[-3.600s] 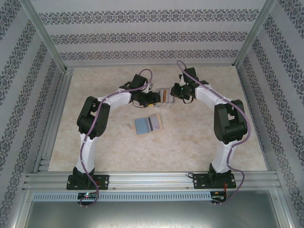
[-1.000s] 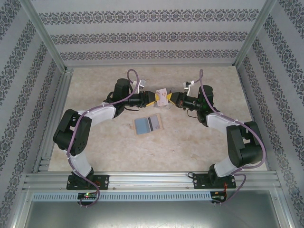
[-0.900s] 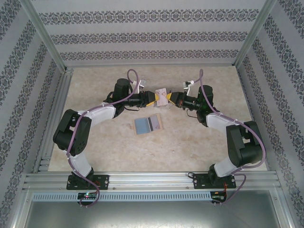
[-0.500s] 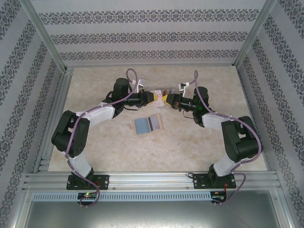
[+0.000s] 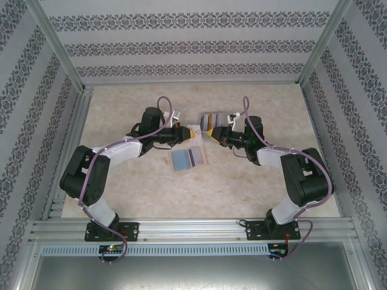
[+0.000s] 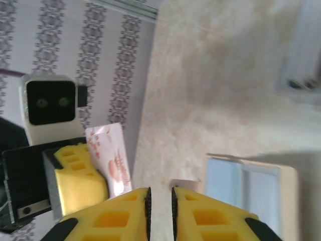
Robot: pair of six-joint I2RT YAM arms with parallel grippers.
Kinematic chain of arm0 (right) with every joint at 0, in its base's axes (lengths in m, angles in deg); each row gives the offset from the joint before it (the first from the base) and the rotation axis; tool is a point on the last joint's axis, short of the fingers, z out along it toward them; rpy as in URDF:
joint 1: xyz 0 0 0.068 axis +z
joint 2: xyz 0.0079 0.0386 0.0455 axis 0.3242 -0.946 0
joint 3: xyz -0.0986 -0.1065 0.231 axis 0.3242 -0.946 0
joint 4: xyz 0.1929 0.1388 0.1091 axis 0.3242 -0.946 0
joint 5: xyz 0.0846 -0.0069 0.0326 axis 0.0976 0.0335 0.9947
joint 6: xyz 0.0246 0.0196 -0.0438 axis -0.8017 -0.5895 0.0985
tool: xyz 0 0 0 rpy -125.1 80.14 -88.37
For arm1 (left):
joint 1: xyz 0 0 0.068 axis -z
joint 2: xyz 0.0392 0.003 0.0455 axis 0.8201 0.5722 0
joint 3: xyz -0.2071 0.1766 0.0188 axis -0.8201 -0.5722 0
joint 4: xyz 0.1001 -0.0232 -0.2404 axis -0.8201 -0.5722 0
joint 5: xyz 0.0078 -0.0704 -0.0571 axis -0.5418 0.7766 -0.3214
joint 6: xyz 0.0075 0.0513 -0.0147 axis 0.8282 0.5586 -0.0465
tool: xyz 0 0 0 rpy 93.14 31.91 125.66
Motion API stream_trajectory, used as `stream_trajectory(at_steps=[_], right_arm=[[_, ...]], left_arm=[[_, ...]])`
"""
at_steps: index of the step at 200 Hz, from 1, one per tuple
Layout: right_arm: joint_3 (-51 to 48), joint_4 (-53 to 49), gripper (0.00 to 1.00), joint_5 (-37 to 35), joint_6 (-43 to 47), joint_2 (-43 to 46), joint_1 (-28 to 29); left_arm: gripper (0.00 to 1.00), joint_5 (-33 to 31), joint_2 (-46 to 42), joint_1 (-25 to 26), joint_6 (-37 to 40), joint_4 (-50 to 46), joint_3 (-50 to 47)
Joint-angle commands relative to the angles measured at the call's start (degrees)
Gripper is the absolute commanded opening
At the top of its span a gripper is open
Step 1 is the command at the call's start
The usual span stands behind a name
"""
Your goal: Put the credit cards into the card holder
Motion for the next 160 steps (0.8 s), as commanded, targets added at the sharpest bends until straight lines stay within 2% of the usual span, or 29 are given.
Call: stream_trajectory(at_steps=[1,58,92,160], right_arm=[[-2.2,-3.5,0.23,-2.6,5.4,-0.1,1.6],[-2.1,-5.3,0.22,-8.5,8.6,-6.6,9.6],[-0.6,-7.9,0.21,-13.2,9.8,-8.8,11.9],[1.3,-12.6,0.2,-18.4,11.8,-10.3,13.2]], left_arm=[[0.0,-1.8,-2.1,-0.7,1.8,-4.0,-4.8],[0.0,-3.8,-0.1,-0.8,-0.4,-2.0,-11.0],[0.0,-8.4,-0.4,-0.8,3.3,-9.1,-9.5],[0.0,-8.9,2.5,-1.0,2.7,-7.5,-8.1]])
